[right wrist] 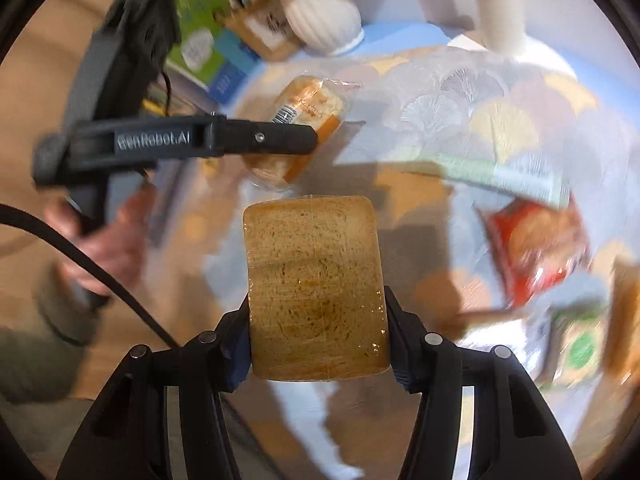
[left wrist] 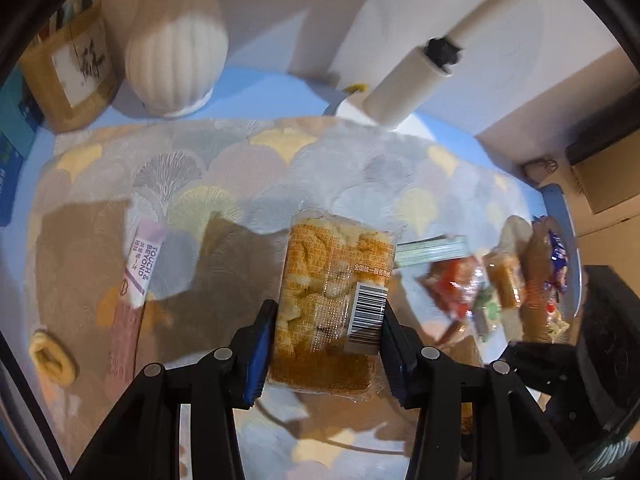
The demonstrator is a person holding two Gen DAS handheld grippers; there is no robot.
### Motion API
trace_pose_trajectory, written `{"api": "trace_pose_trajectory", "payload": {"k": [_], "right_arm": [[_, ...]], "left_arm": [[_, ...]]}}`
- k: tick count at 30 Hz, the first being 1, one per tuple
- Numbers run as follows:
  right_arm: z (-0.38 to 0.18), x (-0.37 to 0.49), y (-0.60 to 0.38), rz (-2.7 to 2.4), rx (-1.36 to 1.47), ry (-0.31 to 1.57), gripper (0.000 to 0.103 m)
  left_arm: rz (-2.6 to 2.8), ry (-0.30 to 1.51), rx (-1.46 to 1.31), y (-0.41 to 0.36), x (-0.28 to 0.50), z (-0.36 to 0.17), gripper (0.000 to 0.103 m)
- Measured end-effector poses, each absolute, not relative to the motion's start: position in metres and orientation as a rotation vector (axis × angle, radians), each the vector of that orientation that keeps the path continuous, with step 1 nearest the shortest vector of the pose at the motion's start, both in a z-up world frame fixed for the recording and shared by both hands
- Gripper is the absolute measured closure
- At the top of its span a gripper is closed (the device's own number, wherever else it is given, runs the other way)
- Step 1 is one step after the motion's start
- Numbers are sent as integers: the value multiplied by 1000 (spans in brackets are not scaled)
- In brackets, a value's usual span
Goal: Organize snacks
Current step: 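Carry both packs over the glass bowl and open both tools to release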
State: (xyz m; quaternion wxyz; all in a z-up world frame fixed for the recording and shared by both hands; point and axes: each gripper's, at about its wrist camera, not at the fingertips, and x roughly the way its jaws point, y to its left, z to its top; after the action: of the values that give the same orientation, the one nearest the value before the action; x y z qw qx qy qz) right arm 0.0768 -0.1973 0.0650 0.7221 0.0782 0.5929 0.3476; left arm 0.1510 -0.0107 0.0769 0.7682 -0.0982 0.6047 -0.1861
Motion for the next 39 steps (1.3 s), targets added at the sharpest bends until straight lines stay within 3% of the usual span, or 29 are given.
{"api": "trace_pose_trajectory", "payload": {"k": [18, 28, 36, 38, 39], "right_arm": [[139, 20, -339, 553, 382, 1092, 49], [191, -8, -483, 138, 432, 945, 49], [193, -15, -556, -98, 486, 940, 48], [188, -9, -559, -117, 501, 957, 44], [187, -9, -563, -119, 505, 961, 41]], "left_arm": [[-634, 1167, 10, -183, 118, 187, 56], [-842, 1122, 72, -308, 105, 213, 56], [-926, 1088, 131, -377, 86, 226, 56], [-917, 1086, 138, -387, 84, 223, 56], [-911, 1086, 140, -390, 83, 220, 48]]}}
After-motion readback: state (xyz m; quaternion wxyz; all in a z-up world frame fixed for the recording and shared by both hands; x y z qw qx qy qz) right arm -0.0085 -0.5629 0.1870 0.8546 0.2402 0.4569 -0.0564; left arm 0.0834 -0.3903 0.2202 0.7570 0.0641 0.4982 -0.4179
